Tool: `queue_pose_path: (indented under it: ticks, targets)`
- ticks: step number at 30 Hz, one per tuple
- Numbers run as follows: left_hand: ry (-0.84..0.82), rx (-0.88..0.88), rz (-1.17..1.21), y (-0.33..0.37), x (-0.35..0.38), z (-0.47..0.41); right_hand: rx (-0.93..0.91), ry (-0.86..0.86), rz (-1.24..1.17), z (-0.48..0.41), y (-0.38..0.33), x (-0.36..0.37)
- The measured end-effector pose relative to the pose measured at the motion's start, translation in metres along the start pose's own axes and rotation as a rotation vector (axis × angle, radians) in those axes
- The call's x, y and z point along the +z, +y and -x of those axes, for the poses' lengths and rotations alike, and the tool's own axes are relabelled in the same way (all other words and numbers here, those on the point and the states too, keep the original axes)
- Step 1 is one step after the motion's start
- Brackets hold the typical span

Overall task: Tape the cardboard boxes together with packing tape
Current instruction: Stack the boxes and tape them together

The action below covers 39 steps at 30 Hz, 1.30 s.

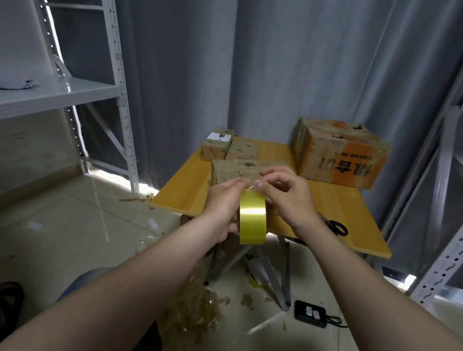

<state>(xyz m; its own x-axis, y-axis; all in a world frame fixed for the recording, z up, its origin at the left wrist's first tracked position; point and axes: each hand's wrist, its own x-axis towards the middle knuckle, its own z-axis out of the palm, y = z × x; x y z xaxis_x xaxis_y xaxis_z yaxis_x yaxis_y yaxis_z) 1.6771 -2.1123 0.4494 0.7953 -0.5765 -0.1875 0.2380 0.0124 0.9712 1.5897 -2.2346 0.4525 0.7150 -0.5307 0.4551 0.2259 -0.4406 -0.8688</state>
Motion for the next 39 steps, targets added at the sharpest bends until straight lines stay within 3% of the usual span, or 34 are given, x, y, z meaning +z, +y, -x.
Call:
queue_pose_path:
  ticks: [8,14,21,24,28,32,36,39]
  targets:
    - [-0.043,-0.032,0.05,0.005,0.011,-0.004,-0.066,0.041,0.053,-0.003,-0.001,-0.004]
    - [-0.139,-0.04,0.148,0.02,0.035,-0.017,-0.126,0.258,0.346,-0.004,-0.004,-0.007]
    - [-0.075,0.18,0.097,0.047,0.092,-0.046,0.022,0.349,0.413,-0.019,-0.012,-0.031]
    - [-0.089,0.28,0.004,0.056,0.114,-0.06,0.121,0.414,0.201,-0.025,-0.003,-0.044]
    - [-0.124,0.368,-0.312,0.069,0.123,-0.082,0.084,0.506,0.079,-0.04,0.018,-0.068]
    - [-0.215,0.54,-0.837,0.078,0.093,-0.11,0.158,0.498,0.296,-0.061,0.039,-0.093]
    - [-0.442,0.285,-1.485,0.081,0.055,-0.136,0.34,0.433,0.657,-0.07,0.079,-0.115]
    - [-0.525,0.145,-1.556,0.075,0.036,-0.149,0.433,0.34,0.919,-0.072,0.107,-0.121]
